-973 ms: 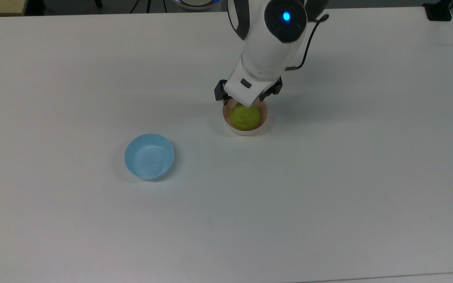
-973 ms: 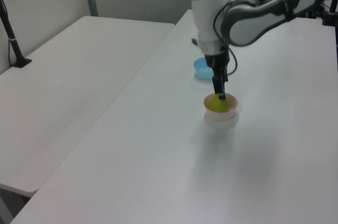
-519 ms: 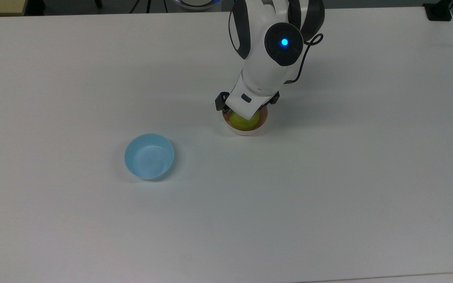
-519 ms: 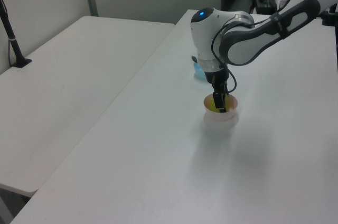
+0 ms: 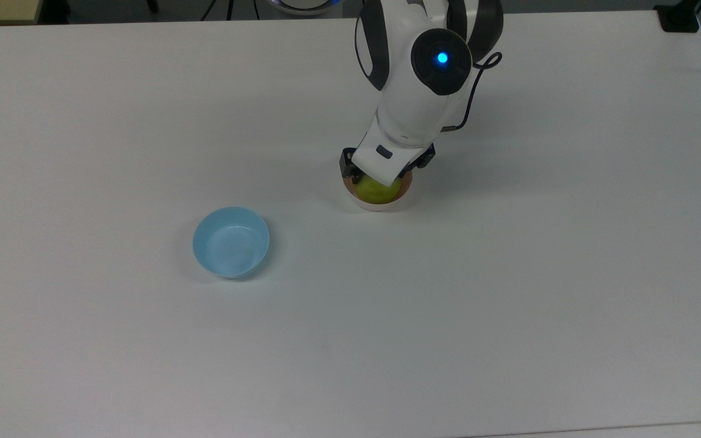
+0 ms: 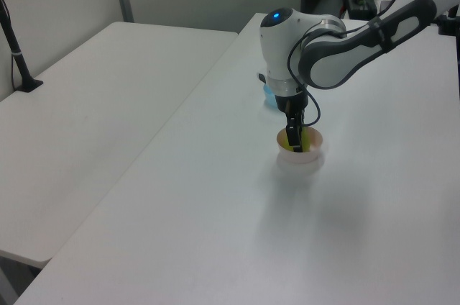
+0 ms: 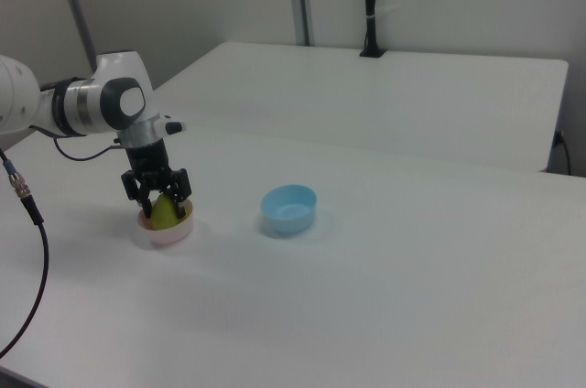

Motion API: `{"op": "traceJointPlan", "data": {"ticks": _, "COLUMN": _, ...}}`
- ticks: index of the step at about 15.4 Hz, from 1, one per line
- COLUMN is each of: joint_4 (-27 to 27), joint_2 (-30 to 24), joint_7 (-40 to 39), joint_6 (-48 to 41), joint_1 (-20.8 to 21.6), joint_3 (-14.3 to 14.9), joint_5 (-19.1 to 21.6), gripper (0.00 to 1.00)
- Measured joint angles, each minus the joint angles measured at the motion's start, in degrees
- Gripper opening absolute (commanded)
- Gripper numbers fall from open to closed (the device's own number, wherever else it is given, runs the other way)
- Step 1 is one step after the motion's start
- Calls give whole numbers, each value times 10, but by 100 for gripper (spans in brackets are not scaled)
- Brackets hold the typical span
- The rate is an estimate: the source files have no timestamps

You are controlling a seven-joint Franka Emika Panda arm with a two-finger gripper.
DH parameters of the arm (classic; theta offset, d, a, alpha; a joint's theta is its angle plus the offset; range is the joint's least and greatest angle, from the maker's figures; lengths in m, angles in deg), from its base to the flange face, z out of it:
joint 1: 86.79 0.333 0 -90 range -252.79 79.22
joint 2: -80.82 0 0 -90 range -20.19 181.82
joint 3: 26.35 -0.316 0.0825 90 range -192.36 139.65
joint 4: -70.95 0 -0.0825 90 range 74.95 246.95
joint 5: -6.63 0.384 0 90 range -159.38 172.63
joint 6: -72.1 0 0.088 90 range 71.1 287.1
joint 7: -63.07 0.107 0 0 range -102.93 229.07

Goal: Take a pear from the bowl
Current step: 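Close the gripper around the green pear inside the pink bowl, then lift the pear out of the pink bowl and carry it beside the bowls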

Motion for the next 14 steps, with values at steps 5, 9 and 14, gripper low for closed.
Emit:
{"op": "traceJointPlan", "data": {"ticks": 5, "joint_4": -2, "joint_2": -2, "joint_7": 0, "joint_6": 0, "joint_1": 0, "joint_3": 0, "joint_5": 0, "gripper": 42}}
{"op": "traceJointPlan", "data": {"ticks": 9, "joint_4": -6, "joint_2": -29, "joint_7": -1, "joint_6": -11, "joint_1": -3, "joint_3": 1, "joint_5": 0, "gripper": 42}}
{"op": "traceJointPlan", "data": {"ticks": 14, "joint_4": -5, "joint_2": -86, "joint_7": -59, "joint_6": -89, "joint_1": -84, "joint_3": -44, "joint_5": 0, "gripper": 42}}
